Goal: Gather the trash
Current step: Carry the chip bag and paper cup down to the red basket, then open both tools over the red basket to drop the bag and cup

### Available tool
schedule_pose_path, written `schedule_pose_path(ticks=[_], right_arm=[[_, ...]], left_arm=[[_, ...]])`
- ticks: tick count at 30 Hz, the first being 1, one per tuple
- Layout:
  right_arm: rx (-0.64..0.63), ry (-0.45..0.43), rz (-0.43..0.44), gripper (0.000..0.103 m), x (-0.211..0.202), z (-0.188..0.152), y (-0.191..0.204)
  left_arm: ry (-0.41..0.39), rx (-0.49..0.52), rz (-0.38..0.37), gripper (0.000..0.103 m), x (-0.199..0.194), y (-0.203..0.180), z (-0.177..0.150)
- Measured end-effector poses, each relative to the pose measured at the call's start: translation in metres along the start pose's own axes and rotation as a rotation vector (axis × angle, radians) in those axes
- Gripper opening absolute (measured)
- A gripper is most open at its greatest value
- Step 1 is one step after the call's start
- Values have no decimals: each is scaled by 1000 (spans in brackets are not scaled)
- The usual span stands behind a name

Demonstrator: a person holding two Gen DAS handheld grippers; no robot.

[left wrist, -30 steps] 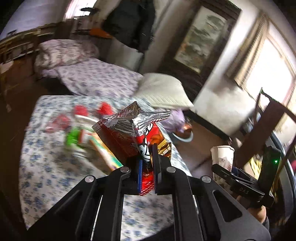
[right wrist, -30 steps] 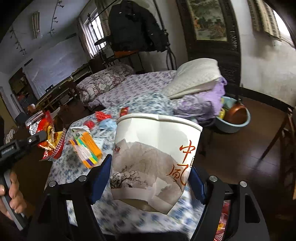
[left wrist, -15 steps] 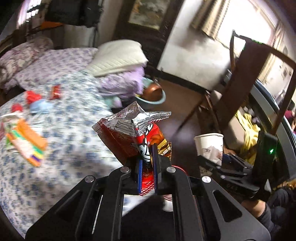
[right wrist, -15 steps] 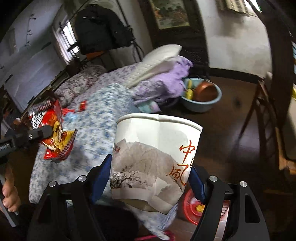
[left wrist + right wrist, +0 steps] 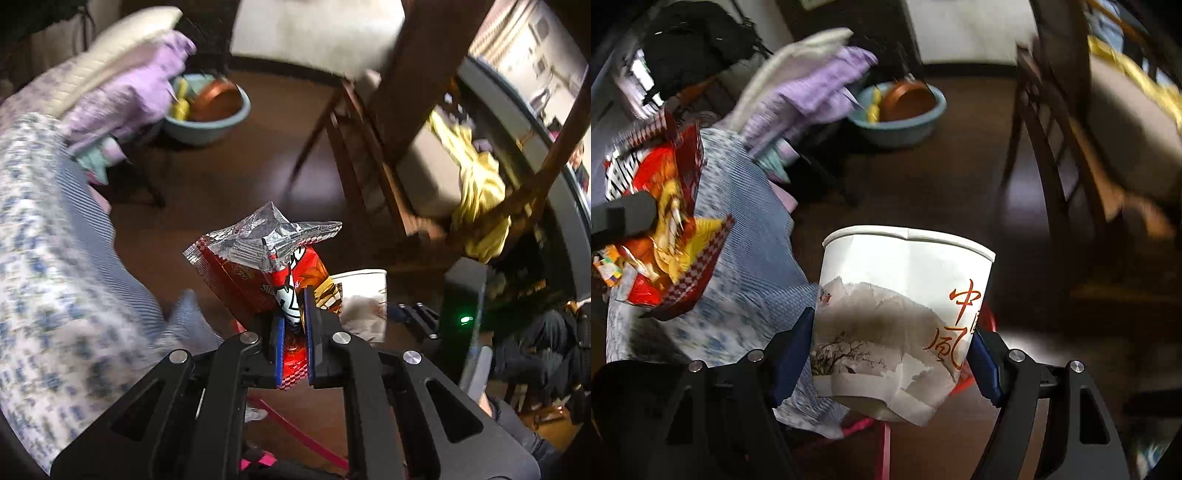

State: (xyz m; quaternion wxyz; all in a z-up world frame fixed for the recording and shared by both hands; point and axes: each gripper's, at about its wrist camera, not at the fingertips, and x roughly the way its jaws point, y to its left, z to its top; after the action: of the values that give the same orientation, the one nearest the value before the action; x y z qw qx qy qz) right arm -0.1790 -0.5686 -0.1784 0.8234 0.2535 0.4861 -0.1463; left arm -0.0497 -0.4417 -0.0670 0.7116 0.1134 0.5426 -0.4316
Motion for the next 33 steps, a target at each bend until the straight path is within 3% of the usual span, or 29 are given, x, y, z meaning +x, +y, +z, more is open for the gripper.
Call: schedule_pose_path(ticks=[5,11,16,20,29,33], right_arm=[[89,69,-12,75,38,-20,-33],[159,155,-14,75,74,-36,-52],[186,202,-26,75,104,-45,-60],[183,226,-38,75,120,-52,-58],[188,224,-60,76,130,-58,-57],[246,208,-48,81,132,-58,-66]], left_arm=[[86,15,24,10,48,-16,8],[186,-41,3,10,102,-7,-2],[280,-29,-13,10,139,-1,-13],[297,25,-1,10,153,-9,-13],[316,19,-4,11,171,-11,-10],[321,-22,-3,28,173,-6,-7]])
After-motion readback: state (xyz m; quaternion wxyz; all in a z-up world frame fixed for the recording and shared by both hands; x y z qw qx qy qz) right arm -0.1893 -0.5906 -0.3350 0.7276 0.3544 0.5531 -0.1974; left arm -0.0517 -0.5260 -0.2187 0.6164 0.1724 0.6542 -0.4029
